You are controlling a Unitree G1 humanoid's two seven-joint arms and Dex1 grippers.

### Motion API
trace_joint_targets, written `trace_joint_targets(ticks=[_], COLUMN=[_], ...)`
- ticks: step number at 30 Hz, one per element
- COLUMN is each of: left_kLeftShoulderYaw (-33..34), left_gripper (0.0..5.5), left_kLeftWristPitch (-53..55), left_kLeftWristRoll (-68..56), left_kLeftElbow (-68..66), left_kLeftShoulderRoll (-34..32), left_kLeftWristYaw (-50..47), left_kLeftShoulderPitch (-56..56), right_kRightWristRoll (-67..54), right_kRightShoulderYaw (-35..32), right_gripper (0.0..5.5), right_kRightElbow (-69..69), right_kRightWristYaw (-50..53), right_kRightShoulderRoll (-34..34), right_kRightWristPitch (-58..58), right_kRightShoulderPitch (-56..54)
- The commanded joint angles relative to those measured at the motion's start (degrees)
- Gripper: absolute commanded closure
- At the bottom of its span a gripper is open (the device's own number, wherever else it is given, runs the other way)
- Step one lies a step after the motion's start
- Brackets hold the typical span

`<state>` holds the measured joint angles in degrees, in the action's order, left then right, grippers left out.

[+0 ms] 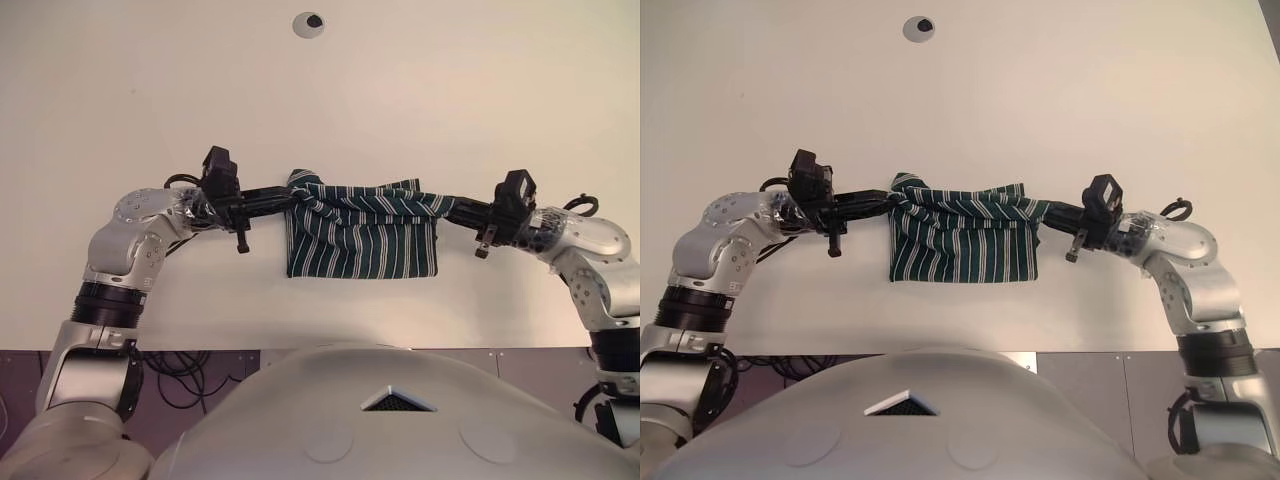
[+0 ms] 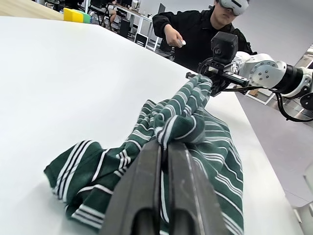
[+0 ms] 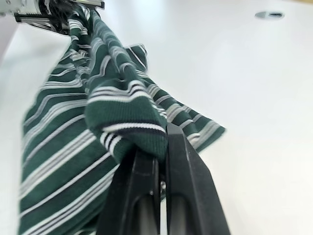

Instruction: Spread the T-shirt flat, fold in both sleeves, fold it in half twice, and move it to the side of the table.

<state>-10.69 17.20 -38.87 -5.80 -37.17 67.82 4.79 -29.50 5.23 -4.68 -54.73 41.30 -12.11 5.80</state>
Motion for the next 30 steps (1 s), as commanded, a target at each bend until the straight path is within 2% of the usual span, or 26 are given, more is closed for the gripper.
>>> trace_joint_targets(ticks=[1, 6, 7, 12, 15, 18, 21, 24, 27, 29, 30], left_kLeftShoulderYaw=[1.5, 0.9, 1.2, 4.6, 5.3, 5.4, 7.7, 11.9, 15.1, 11.6, 8.2], left_gripper=[5.49, 5.49, 5.19, 4.51, 4.04, 3.59, 3.59, 3.59, 3.59, 3.59, 3.59], left_kLeftWristPitch=[0.2, -0.1, 0.1, 2.7, 3.8, 5.9, 5.2, 0.3, 0.9, -1.9, -6.6], left_kLeftWristRoll=[3.2, 7.9, 8.4, 8.5, 11.7, 17.5, 18.5, 13.5, 3.7, 4.9, 9.7], left_kLeftElbow=[-2.4, -3.3, -3.3, -5.1, -9.1, -17.3, -20.2, -15.2, -3.4, 2.6, 3.8], left_kLeftShoulderRoll=[0.6, 1.0, 1.4, 3.8, 5.0, 6.3, 7.7, 9.7, 10.6, 9.5, 8.6], left_kLeftWristYaw=[0.1, -0.2, -0.7, -4.6, -9.6, -19.0, -22.6, -17.7, -7.8, -2.8, -1.5], left_kLeftShoulderPitch=[1.6, 1.7, 1.7, 3.8, 5.7, 9.0, 10.8, 10.0, 5.5, 1.1, -0.9], right_kRightWristRoll=[2.8, 3.2, 2.6, 1.9, 0.8, 0.4, 4.8, 6.4, 7.9, 11.3, 13.8], right_kRightShoulderYaw=[0.8, 0.0, -0.5, -2.4, -5.5, -9.3, -9.5, -8.9, -5.7, -2.3, -0.6], right_gripper=[5.5, 5.5, 5.24, 4.46, 3.96, 3.93, 3.93, 3.93, 3.93, 3.93, 3.93], right_kRightElbow=[2.4, 3.6, 3.7, 3.9, 6.9, 11.1, 10.8, 6.5, 1.1, 0.2, 0.7], right_kRightWristYaw=[2.1, 4.5, 4.6, 5.6, 9.7, 14.8, 17.0, 14.4, 7.1, 2.9, 1.8], right_kRightShoulderRoll=[-2.3, -5.1, -5.5, -7.3, -10.0, -12.9, -13.9, -15.1, -13.6, -11.7, -11.0], right_kRightWristPitch=[-2.6, -5.8, -6.3, -8.0, -10.7, -11.2, -4.3, 3.0, 11.8, 17.3, 19.7], right_kRightShoulderPitch=[-3.9, -6.6, -7.1, -8.0, -10.4, -13.1, -12.7, -10.1, -4.8, -1.4, -0.4])
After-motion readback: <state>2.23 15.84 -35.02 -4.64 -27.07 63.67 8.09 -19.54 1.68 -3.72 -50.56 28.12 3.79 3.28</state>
